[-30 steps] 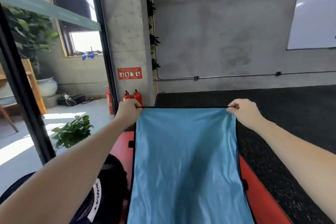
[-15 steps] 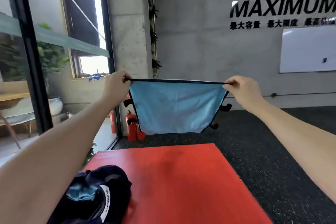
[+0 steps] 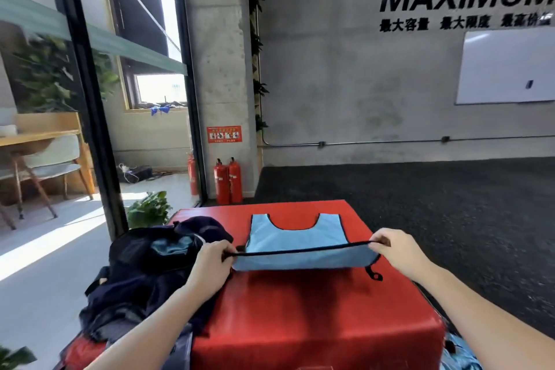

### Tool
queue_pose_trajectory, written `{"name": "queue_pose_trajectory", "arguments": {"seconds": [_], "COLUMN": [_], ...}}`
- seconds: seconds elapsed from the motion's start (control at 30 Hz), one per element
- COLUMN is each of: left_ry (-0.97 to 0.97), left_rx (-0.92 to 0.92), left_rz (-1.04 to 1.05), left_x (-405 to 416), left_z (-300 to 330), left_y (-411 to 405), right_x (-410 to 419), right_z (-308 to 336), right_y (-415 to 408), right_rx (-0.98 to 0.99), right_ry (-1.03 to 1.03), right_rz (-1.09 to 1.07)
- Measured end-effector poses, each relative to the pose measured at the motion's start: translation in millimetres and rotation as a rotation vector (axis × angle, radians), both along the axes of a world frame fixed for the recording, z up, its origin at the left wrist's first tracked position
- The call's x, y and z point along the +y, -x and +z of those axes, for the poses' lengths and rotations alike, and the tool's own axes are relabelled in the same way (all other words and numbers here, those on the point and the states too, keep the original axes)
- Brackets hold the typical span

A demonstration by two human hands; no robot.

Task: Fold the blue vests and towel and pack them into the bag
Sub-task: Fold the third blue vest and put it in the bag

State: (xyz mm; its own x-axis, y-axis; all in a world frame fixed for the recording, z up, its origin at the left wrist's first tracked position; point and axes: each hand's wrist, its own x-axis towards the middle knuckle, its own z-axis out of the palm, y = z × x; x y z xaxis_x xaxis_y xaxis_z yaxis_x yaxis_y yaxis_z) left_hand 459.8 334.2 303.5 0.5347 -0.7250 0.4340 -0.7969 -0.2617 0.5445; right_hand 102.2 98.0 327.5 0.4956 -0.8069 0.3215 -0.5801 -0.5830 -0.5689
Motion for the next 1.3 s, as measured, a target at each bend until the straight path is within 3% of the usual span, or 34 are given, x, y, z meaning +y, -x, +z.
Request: {"name": "queue_pose_trajectory", "arguments": {"seconds": [0.4,0.77,0.9,1.1,1.3], "left_ry": [0.119,-0.109,-0.216,-0.35,-0.334], "left_rx": [0.147,0.281,0.251,0.141,0.166], "left_rz": [-0.023,0.03,0.062,0.026,0.03], "left_x": [-2.4,-95.0,-107.6,-124.1,-123.4], "left_z": [0.3,-98.4,-133.6,-137.5,-135.5], "left_y": [17.0,-28.6,-39.5,-49.1,-53.3], "right_x": [-19.2,-95.3,-108.4,-129.4,-123.3], "right_z": [-14.6,-112.6,-149.2,-145.7,-148.5], "right_y": [7.0,-40.6,-51.7,-54.5,-55.8], "right_rx": [-0.02,0.059,0.116,0.257,0.198], "right_ry": [-0.086,-0.24,-0.258,-0.36,-0.31], "right_rz": [-0.046,-0.086,-0.067,0.011,-0.022]}}
